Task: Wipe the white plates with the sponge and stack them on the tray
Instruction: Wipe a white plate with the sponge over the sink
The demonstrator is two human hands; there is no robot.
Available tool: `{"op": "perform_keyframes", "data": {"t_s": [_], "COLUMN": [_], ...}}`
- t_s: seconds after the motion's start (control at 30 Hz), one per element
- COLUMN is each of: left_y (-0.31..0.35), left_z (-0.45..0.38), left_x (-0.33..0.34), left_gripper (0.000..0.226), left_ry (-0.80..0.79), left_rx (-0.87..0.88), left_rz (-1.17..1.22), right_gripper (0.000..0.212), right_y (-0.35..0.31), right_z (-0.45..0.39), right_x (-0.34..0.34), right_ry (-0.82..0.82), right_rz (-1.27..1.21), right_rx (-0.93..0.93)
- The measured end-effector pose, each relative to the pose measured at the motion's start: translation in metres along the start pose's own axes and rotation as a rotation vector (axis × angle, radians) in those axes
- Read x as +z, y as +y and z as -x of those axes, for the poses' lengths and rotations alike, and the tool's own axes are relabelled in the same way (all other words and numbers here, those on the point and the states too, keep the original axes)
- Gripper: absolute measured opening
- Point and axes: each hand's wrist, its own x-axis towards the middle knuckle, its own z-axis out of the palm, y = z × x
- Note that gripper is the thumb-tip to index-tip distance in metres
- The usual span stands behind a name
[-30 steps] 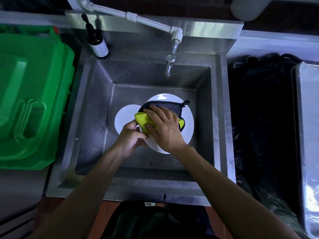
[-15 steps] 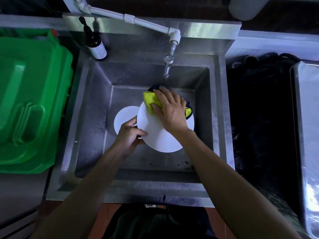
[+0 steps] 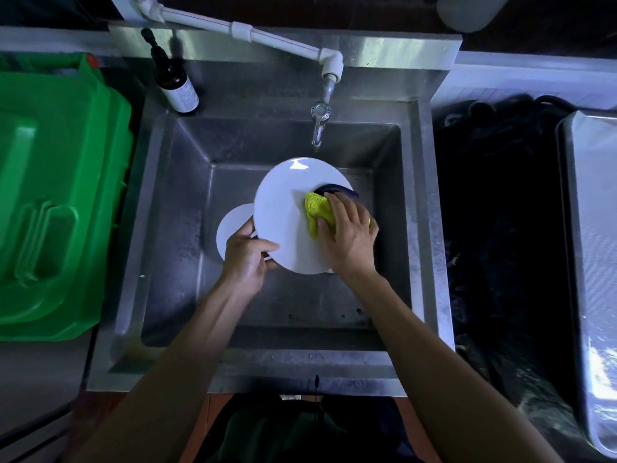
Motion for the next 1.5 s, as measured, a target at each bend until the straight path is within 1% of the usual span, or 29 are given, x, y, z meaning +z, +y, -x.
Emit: {"op": "perform_keyframes", "data": {"t_s": [0.2, 0.43, 0.57, 0.67, 0.77, 0.87, 0.97, 1.1, 1.2, 1.3, 1.4, 1.5], "left_y": [-0.002, 0.001, 0.002, 0.001, 0.002, 0.003, 0.003, 0.005, 0.007, 0.01, 0.016, 0.023], "left_z": [-0.004, -0.001, 0.005, 0.008, 0.01, 0.01, 0.011, 0.009, 0.006, 0.003, 0.0, -0.002], "left_x": [0.0, -0.001, -0.005, -0.006, -0.01, -0.013, -0.015, -0.018, -0.023, -0.029, -0.033, -0.034], "left_gripper": [0.055, 0.058, 0.059, 0.057, 0.055, 0.053, 0.052, 0.052, 0.05, 0.047, 0.048, 0.041], "left_ry": [0.007, 0.009, 0.008, 0.016, 0.026, 0.025, 0.015, -0.011, -0.025, -0.047, -0.079, -0.098], "left_rx": [-0.005, -0.008, 0.005, 0.02, 0.02, 0.02, 0.028, 0.029, 0.024, 0.021, 0.016, 0.023], "left_rz": [0.04, 0.011, 0.014, 0.028, 0.012, -0.007, -0.011, -0.015, -0.061, -0.122, -0.182, -0.241], "right_gripper": [0.049, 0.049, 0.048, 0.05, 0.054, 0.063, 0.072, 0.078, 0.08, 0.077, 0.071, 0.067], "right_y": [-0.008, -0.046, -0.041, -0.033, -0.023, -0.011, 0.0, 0.009, 0.013, 0.018, 0.022, 0.024], "right_z": [0.035, 0.059, 0.066, 0.066, 0.061, 0.051, 0.042, 0.033, 0.025, 0.014, 0.004, -0.004], "right_x": [0.013, 0.023, 0.021, 0.019, 0.016, 0.011, 0.007, 0.004, 0.0, -0.008, -0.017, -0.025], "right_ry": [-0.003, -0.032, -0.031, 0.001, 0.076, 0.113, 0.113, 0.077, 0.077, 0.063, 0.015, -0.014], "right_rz": [-0.055, -0.138, -0.121, -0.132, -0.182, -0.349, -0.492, -0.506, -0.496, -0.46, -0.456, -0.468], "right_rx": [-0.025, -0.012, -0.039, 0.042, 0.132, 0.202, 0.242, 0.247, 0.237, 0.204, 0.166, 0.127]}}
